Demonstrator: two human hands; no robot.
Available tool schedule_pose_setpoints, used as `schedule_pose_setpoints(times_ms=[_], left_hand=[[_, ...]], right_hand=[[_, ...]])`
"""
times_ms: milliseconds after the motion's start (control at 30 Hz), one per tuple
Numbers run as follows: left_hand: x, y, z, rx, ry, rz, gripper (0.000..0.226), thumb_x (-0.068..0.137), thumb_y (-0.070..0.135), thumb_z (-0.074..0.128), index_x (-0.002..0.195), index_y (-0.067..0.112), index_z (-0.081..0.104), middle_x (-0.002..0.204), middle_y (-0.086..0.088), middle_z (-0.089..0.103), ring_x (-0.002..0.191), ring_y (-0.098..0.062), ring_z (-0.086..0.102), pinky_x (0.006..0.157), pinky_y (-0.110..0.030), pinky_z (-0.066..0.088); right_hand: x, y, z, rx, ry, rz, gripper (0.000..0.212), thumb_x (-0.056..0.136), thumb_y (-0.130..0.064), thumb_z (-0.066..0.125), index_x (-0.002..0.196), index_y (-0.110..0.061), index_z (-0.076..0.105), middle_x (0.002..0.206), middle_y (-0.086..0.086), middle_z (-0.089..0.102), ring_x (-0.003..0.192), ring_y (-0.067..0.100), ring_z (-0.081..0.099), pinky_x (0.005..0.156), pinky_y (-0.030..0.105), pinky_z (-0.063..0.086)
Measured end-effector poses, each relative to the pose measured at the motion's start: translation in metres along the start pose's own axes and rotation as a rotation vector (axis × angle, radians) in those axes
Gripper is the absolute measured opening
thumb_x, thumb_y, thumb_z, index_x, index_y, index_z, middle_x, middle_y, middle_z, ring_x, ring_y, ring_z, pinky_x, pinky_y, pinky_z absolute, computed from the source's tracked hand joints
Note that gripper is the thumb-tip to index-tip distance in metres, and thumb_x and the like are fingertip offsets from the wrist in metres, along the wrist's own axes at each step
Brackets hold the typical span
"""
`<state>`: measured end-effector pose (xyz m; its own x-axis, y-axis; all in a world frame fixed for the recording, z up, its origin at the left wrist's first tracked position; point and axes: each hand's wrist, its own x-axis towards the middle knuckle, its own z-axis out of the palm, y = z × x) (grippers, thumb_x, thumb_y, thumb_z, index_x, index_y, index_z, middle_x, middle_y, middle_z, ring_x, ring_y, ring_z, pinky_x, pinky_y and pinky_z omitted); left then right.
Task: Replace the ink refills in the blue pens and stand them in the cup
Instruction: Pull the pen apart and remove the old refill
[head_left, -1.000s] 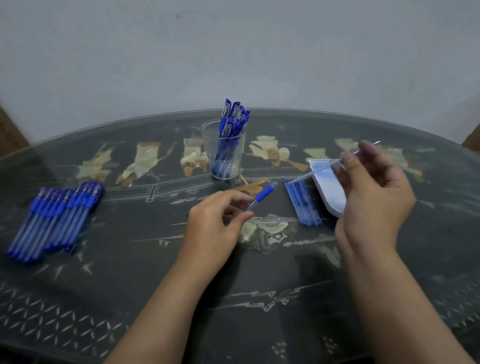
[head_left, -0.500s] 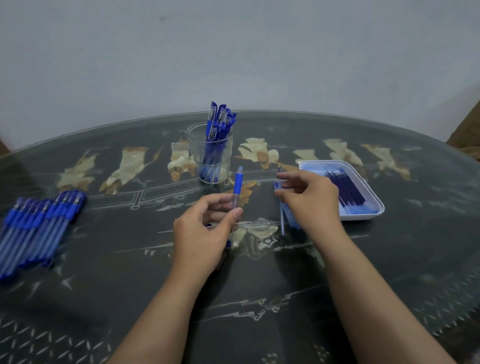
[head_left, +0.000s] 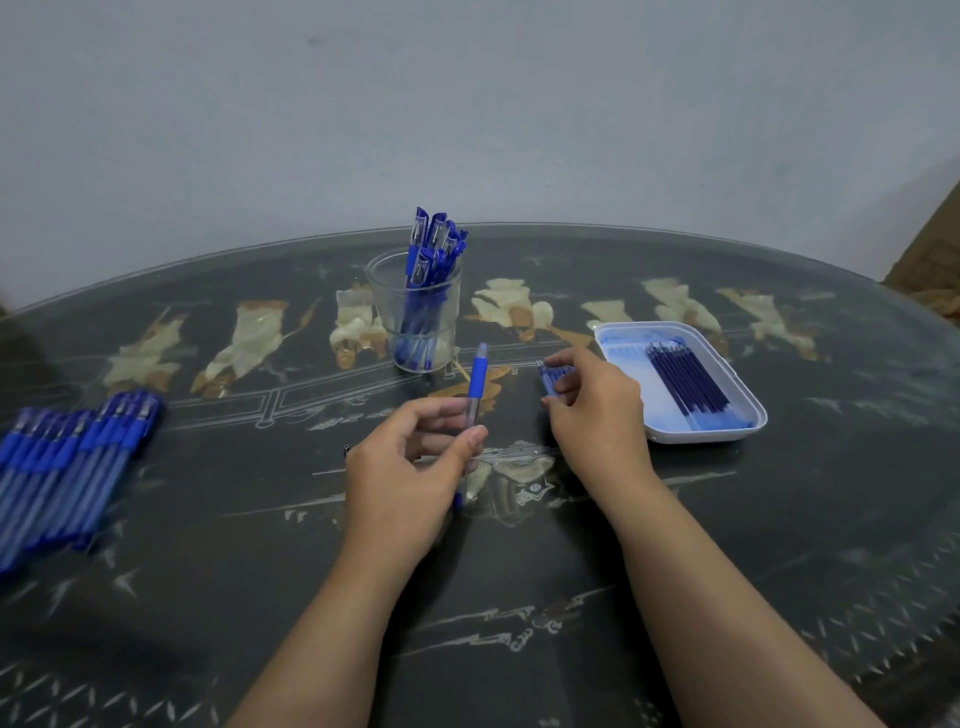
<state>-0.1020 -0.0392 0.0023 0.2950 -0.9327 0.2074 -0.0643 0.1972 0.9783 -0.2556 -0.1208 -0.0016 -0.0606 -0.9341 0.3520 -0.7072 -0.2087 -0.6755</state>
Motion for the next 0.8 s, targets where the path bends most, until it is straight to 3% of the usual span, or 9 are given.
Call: schedule_pose_setpoints(times_ms=[500, 633, 800], left_hand=[[0.0, 0.001, 0.001, 0.005, -0.012, 0.005, 0.022, 0.078, 0.002, 0.076, 0.095, 0.014, 0.071, 0.085, -0.002, 0.073, 0.078, -0.02, 0.072, 0.068, -0.024, 0.058], [0.001, 0.0, 0.001, 0.006, -0.007, 0.003, 0.022, 0.078, 0.002, 0.076, 0.095, 0.014, 0.071, 0.085, -0.002, 0.073, 0.077, -0.021, 0.072, 0.068, -0.024, 0.058], [0.001, 0.0, 0.0, 0.011, -0.008, 0.005, 0.022, 0.078, 0.001, 0.076, 0.095, 0.015, 0.071, 0.086, -0.002, 0.073, 0.077, -0.021, 0.072, 0.068, -0.025, 0.059]], right_hand=[[0.001, 0.009, 0.007, -0.066, 0.031, -0.084, 0.028, 0.085, 0.001, 0.064, 0.109, -0.013, 0.065, 0.094, 0.002, 0.058, 0.086, 0.007, 0.041, 0.067, 0.013, 0.023], [0.001, 0.009, 0.008, -0.075, 0.037, -0.094, 0.025, 0.086, -0.002, 0.065, 0.109, -0.013, 0.065, 0.095, 0.002, 0.059, 0.087, 0.009, 0.044, 0.069, 0.015, 0.025], [0.0, 0.011, 0.01, -0.117, 0.049, -0.144, 0.023, 0.084, -0.005, 0.068, 0.106, -0.011, 0.067, 0.094, 0.008, 0.063, 0.093, 0.024, 0.055, 0.077, 0.026, 0.036]])
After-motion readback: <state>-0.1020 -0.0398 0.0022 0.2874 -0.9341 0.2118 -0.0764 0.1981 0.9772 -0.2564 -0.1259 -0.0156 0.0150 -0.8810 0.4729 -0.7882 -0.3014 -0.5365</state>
